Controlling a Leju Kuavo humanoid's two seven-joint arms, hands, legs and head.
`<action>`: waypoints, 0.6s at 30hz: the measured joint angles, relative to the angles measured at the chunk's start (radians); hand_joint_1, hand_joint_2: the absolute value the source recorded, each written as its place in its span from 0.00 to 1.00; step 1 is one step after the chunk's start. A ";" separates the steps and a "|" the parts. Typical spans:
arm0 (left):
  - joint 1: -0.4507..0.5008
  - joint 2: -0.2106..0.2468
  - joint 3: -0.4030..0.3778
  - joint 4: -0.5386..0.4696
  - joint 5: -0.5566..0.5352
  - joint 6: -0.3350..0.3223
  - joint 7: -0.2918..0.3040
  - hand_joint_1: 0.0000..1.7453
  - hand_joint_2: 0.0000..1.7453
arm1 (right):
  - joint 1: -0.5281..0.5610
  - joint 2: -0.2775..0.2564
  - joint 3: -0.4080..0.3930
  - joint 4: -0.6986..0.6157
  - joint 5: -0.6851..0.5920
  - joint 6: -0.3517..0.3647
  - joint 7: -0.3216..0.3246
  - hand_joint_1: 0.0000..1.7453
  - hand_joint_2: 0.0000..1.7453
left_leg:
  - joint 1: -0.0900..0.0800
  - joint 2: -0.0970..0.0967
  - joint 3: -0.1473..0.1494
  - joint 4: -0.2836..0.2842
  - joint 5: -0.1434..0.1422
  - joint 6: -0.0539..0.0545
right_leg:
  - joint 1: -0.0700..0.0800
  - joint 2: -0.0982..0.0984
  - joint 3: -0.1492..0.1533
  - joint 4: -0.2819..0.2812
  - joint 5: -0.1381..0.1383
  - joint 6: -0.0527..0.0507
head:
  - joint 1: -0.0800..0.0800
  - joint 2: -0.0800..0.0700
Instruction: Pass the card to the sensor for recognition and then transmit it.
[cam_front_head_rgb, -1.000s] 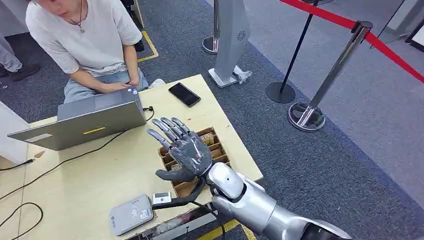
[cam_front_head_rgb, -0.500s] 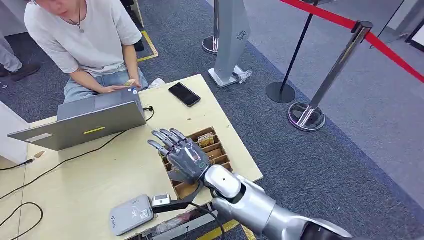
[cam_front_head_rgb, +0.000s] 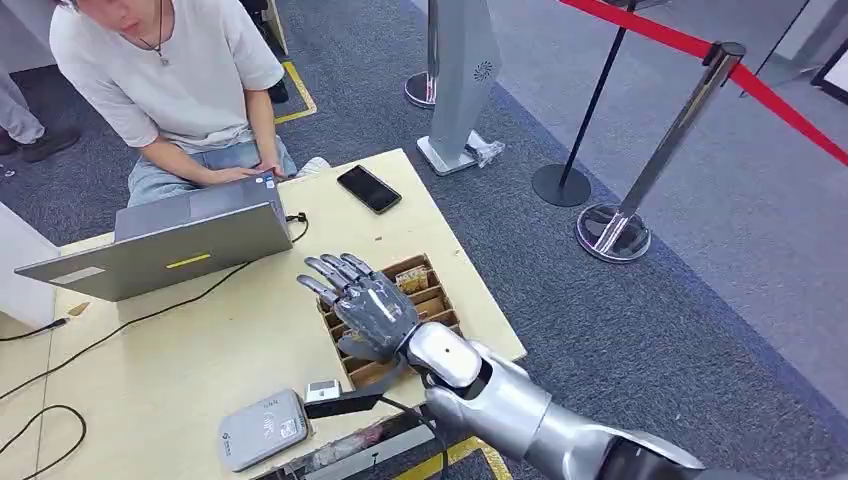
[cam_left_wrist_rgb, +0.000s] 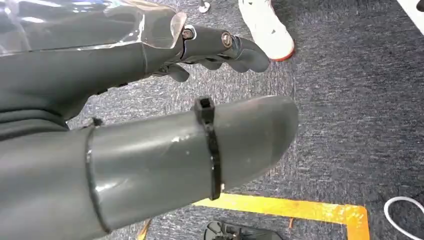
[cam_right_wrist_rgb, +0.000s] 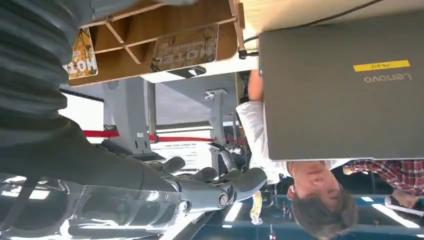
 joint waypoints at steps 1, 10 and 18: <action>0.000 0.000 0.000 0.000 0.000 0.000 -0.001 0.00 0.00 | 0.000 0.000 0.000 0.000 -0.001 0.000 0.001 0.49 1.00 | 0.000 0.000 0.000 0.000 0.000 0.000 | 0.000 0.000 0.000 0.000 0.000 0.000 | 0.000 0.000; 0.000 0.000 0.000 0.000 -0.005 0.000 -0.003 0.00 0.00 | 0.000 -0.010 -0.004 -0.003 -0.013 0.000 0.007 0.34 1.00 | 0.000 0.000 0.000 0.000 0.000 0.000 | 0.000 0.000 0.000 0.000 0.000 0.000 | 0.000 0.000; -0.001 0.000 0.000 0.000 -0.010 -0.001 -0.003 0.00 0.00 | 0.000 -0.018 -0.007 0.003 -0.015 0.000 0.010 0.36 1.00 | 0.000 0.000 0.000 0.000 0.000 0.000 | 0.000 0.000 0.000 0.000 0.000 0.000 | 0.000 0.000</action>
